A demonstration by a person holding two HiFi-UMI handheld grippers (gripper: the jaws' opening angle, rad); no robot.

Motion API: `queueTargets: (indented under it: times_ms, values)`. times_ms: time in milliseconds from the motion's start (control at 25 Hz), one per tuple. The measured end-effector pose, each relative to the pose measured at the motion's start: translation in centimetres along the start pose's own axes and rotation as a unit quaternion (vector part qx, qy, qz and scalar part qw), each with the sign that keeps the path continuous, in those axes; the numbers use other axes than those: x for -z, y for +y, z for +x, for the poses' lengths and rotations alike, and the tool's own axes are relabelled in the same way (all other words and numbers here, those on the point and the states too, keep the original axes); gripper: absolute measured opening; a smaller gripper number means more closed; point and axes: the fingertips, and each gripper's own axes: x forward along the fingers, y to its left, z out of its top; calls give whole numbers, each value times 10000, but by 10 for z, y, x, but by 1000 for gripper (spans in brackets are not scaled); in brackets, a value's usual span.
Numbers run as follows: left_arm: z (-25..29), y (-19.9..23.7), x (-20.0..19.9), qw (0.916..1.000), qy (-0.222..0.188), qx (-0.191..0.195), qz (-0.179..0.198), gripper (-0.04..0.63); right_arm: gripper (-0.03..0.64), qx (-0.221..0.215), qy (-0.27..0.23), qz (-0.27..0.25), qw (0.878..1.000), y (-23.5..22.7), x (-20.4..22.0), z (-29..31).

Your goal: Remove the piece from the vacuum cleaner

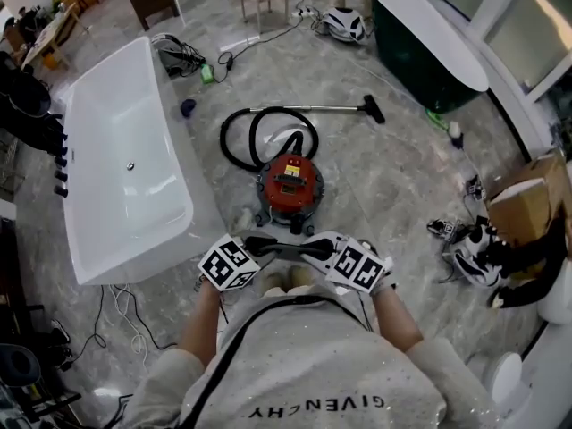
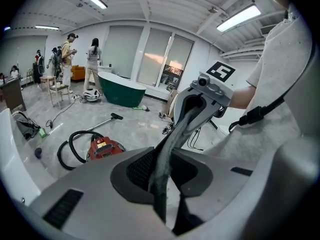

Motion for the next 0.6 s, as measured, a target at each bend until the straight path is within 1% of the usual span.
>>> queueTargets:
  times_ms: [160, 360, 600]
  values:
    - [-2, 0, 0, 10000, 21, -27, -34, 84, 38, -110, -30, -16, 9999, 1, -2, 0]
    - [-2, 1, 2, 9998, -1, -28, -186, 84, 38, -202, 47, -64, 9998, 0, -2, 3]
    - [4, -2, 6, 9996, 48, 11, -270, 84, 38, -278, 100, 12, 9996, 1, 5, 3]
